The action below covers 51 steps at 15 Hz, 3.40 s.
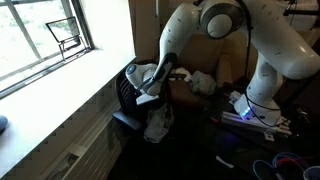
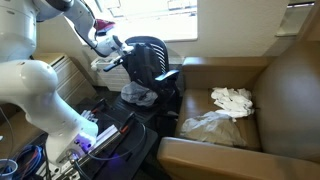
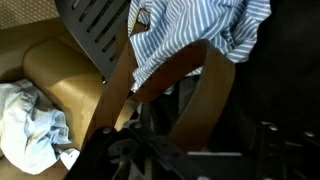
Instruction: Pick up the belt from the armchair and move it to the couch
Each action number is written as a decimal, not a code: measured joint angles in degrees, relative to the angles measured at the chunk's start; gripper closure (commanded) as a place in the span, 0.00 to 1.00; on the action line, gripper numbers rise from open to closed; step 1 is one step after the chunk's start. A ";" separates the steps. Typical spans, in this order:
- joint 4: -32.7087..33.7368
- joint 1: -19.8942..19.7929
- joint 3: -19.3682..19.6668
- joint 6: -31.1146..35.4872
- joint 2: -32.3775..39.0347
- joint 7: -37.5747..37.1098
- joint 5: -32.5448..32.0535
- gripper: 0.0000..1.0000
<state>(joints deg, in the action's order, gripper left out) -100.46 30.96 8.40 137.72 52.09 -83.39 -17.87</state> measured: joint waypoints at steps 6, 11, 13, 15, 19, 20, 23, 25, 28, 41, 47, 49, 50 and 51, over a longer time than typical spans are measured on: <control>0.07 -2.17 -1.24 4.59 1.84 -0.03 0.66 0.90; 0.43 -2.27 -0.86 2.35 1.44 -0.05 0.67 1.00; -2.43 -2.61 -0.90 1.64 -2.50 1.29 0.65 0.99; -7.47 -2.88 -1.12 2.68 -8.67 2.17 0.49 0.99; -18.61 -1.55 0.39 10.07 -21.11 -7.59 -1.05 0.99; -21.64 -1.31 0.48 11.49 -24.21 -10.66 -1.16 0.99; -31.14 -1.21 0.63 18.81 -32.89 -19.52 -4.23 0.95; -32.79 -1.80 0.11 19.15 -34.72 -20.44 -5.13 0.95; -31.69 -2.03 -0.26 19.15 -33.27 -20.43 -5.12 0.99; -56.82 -8.45 16.06 15.71 -65.12 -58.20 -41.71 0.95; -57.73 -12.30 17.51 10.91 -65.82 -65.12 -47.04 0.99; -56.09 -18.56 16.16 9.10 -66.79 -65.76 -47.37 0.99; -55.67 -22.92 15.82 9.05 -67.89 -65.38 -47.39 0.99; -55.50 -27.19 15.73 9.09 -69.26 -64.62 -47.11 0.99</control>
<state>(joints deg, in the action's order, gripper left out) -155.96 3.77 24.13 146.81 -17.18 -148.02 -64.98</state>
